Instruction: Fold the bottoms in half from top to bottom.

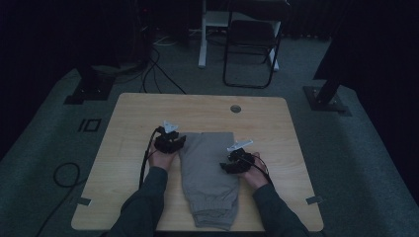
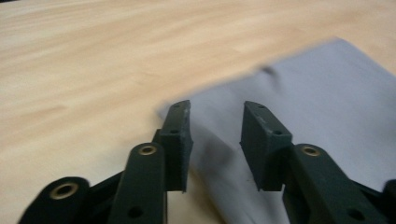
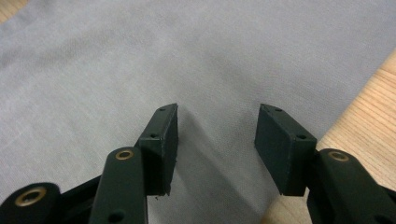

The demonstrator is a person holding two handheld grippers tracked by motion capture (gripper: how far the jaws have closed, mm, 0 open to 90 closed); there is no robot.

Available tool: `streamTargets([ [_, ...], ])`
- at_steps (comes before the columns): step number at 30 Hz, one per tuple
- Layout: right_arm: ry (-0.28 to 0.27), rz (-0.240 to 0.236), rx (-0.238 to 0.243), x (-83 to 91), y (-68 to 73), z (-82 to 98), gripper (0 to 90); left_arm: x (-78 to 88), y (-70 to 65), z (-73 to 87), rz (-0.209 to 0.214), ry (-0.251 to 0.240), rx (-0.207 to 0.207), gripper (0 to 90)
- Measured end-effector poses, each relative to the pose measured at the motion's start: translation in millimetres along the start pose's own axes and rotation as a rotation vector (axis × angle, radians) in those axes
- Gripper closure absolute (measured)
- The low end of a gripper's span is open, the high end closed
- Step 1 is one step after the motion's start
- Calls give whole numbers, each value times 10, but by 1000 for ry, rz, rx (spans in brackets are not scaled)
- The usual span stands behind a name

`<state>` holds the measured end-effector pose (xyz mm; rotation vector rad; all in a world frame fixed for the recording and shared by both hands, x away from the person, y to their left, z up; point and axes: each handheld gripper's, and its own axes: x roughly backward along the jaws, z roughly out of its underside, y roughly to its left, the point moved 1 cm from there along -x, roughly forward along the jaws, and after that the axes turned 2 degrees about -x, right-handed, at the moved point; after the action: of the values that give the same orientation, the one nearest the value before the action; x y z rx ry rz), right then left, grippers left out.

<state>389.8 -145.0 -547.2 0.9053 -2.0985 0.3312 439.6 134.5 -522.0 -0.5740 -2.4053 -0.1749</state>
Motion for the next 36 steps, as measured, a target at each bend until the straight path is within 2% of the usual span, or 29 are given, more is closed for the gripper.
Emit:
streamTargets([
  [4, 1, 2, -2, 0, 1, 0, 500, -240, 44, -44, -41, 75, -27, 587],
  [6, -2, 8, 4, 0, 1, 5, 514, -305, 74, -8, -64, 107, -46, 600],
  [7, -2, 10, 4, 3, -1, 9, 521, -318, 109, 16, -65, 123, -46, 639],
  [10, -9, 12, 3, 8, -14, 18, 550, -290, 263, 74, -35, 150, 2, 835],
  [12, -10, 15, -2, 11, -18, 22, 567, -238, 384, 98, -34, 139, 47, 878],
  [14, -12, 19, -7, 11, -18, 24, 573, -189, 463, 101, -77, 134, 65, 868],
  [15, -12, 19, -7, 11, -18, 24, 573, -172, 493, 99, -77, 132, 75, 868],
  [16, -10, 21, -7, 11, -15, 21, 573, -160, 498, 92, -72, 124, 82, 856],
  [18, -4, 23, -8, 9, -13, 10, 572, -144, 458, 63, -58, 93, 67, 780],
  [20, 13, 7, -9, 8, -32, -20, 569, -162, 398, 29, -20, 69, 52, 687],
  [22, 9, 7, -14, 8, -56, -34, 562, -218, 342, 1, -15, 76, 33, 660],
  [23, -5, 30, -20, 6, -88, -53, 561, -251, 326, -6, -5, 85, 35, 645],
  [24, -28, 52, -34, 4, -139, -75, 565, -284, 314, -8, -1, 91, 37, 637],
  [25, -54, 60, -68, 2, -206, -102, 573, -314, 303, -7, -3, 96, 39, 628],
  [27, -109, 75, -161, -17, -372, -166, 587, -364, 299, 0, 4, 108, 49, 621],
  [28, -143, 104, -231, -59, -537, -239, 589, -380, 298, 2, 7, 115, 51, 618],
  [29, -143, 104, -231, -59, -537, -239, 589, -393, 295, 5, 7, 119, 52, 618],
  [31, -163, 135, -277, -117, -673, -319, 586, -411, 291, 7, 5, 128, 49, 619],
  [33, -176, 143, -306, -179, -761, -403, 573, -425, 288, 7, 15, 129, 55, 624],
  [36, -151, 162, -316, -303, -846, -510, 557, -441, 286, 13, 34, 132, 63, 647],
])
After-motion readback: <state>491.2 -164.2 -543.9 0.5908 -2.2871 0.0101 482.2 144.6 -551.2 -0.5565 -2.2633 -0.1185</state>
